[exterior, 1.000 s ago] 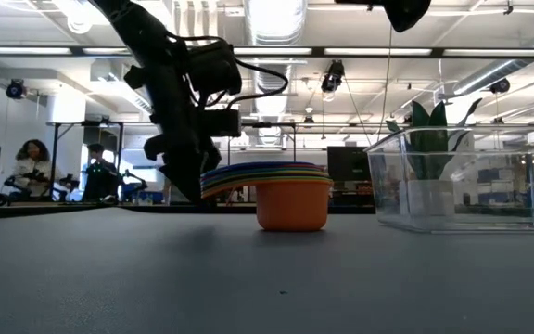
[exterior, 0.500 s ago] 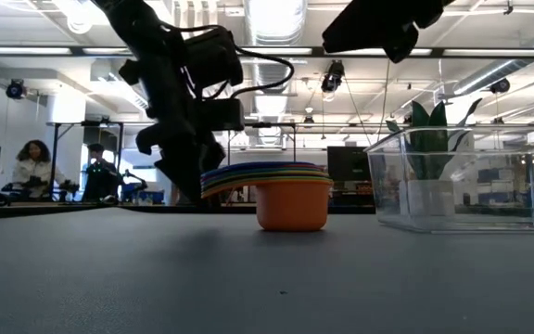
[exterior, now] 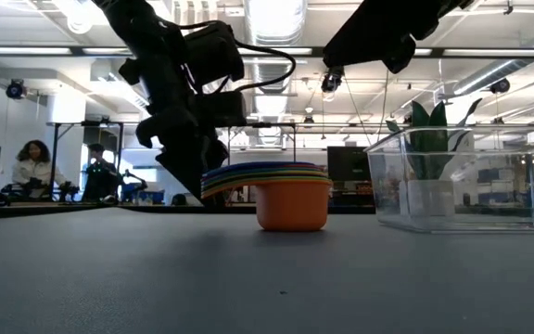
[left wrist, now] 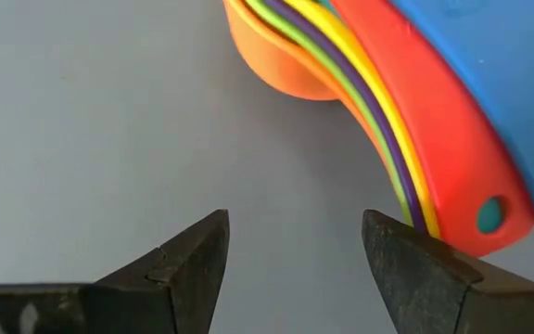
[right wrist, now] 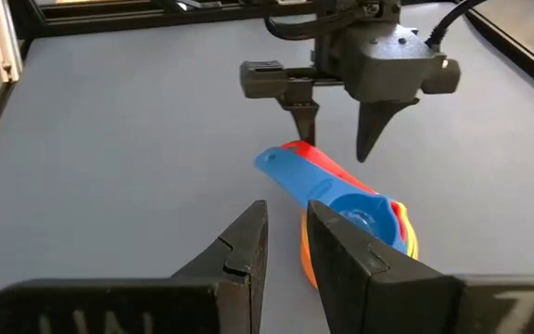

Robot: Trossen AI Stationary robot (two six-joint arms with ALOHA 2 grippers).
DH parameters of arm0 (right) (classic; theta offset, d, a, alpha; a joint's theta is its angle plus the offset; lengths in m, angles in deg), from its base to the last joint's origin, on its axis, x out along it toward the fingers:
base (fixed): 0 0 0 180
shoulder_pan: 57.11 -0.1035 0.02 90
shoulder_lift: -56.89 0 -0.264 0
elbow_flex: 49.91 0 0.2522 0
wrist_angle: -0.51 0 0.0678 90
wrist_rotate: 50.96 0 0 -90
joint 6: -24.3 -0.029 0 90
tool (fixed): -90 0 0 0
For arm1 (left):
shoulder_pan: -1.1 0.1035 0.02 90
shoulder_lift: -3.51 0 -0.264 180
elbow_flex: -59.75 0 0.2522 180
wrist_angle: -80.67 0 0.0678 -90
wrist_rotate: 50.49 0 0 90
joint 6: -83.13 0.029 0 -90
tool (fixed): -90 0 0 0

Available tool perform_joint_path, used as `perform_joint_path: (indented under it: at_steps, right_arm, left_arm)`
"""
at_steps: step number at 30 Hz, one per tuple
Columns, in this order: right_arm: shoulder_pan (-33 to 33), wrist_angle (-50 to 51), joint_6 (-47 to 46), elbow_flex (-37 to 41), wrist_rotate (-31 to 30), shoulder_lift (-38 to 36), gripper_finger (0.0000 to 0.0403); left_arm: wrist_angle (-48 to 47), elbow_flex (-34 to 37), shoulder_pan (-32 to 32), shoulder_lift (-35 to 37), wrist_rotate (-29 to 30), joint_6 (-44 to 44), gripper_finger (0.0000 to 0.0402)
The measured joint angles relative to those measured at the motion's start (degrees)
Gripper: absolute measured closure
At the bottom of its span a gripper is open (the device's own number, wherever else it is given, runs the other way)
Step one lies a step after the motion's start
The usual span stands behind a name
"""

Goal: Nest measuring cups in basket
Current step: Adjust the stacked measuring cups

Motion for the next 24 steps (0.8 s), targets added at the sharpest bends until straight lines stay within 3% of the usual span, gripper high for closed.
perform_joint_path:
  at_steps: [18, 24]
  right_arm:
    - [0.39, 3.54, -3.26, 0.0, 0.85, 0.0, 0.0335]
    - [0.57, 3.76, -3.58, 0.0, 0.85, 0.0, 0.0335]
  left_arm:
    - [1.25, 0.0, -3.61, 0.0, -1.83, -2.28, 0.0171]
    - [7.07, 0.0, -5.13, 0.0, -9.1, -3.64, 0.0171]
